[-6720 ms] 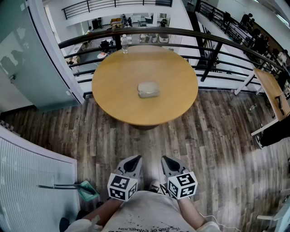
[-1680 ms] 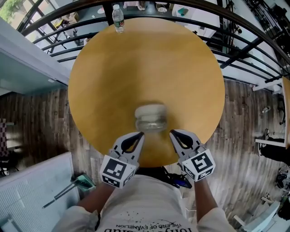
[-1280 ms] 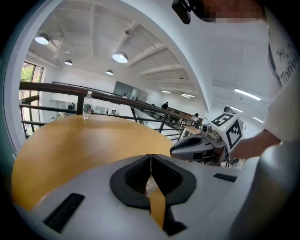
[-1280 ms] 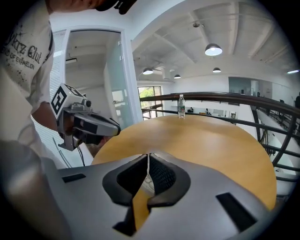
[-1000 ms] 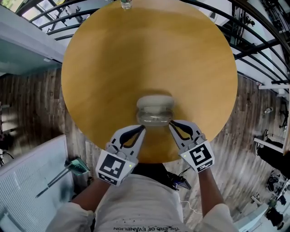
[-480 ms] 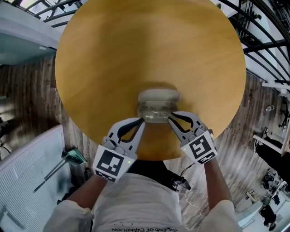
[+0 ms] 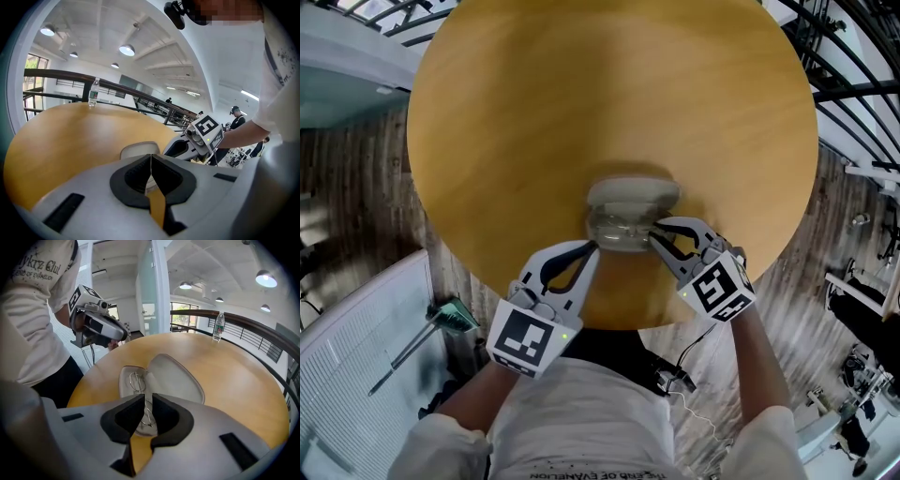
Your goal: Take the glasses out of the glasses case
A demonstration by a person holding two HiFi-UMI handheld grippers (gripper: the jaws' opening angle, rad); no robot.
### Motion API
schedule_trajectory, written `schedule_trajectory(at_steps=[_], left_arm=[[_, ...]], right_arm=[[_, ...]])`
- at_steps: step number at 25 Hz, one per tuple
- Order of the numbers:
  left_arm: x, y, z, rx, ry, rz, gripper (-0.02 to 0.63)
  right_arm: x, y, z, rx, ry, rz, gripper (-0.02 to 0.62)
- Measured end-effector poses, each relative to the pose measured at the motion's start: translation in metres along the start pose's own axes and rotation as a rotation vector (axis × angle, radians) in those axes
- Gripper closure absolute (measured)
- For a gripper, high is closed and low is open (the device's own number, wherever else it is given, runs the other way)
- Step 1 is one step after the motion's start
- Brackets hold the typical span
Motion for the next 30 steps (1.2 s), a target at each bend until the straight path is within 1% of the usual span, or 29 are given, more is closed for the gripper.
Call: schedule_trajectory(at_steps=[6,9,15,22,28,30], left_arm=[[0.000,-0.004,-0.007,0.001,0.010,-0.016,0.581],[0.008,-0.011,-0.007,0.007,0.022,-0.017,0.581],[0.008,-0.014,-0.013,0.011,0.039,-0.013,0.581],[0.013,-0.015,-0.012,0.015,0.051,0.002,0.581],[0.006,-0.007,-0.011,0.022,0.057,0.011,0.581],[0.007,-0.008,-0.011,0.024,0.064,0.013,0.581]], right_arm=[[0.002,-0.011,0.004,0.088,0.066,0.008,0.531],[0.000,-0.008,0.013,0.115,0.090,0.001,0.529],[-0.003,-0.014,0.015,0.183,0.128,-0.020,0.529],[-0.002,-0.020,0.005,0.265,0.198,-0.060,0.529],[-0.003,-0.026,-0.005,0.274,0.235,-0.075,0.560],[-0.003,-0.026,-0.005,0.280,0.238,-0.079,0.561]])
Point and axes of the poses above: the fingertips, and each gripper's own axes: y backward along the fingers, z to its right, x out of its top, the point moved 4 cm from there along y, backward along the fingers, and after that the axes turned 11 degrees about -x, right-handed, at the moved point
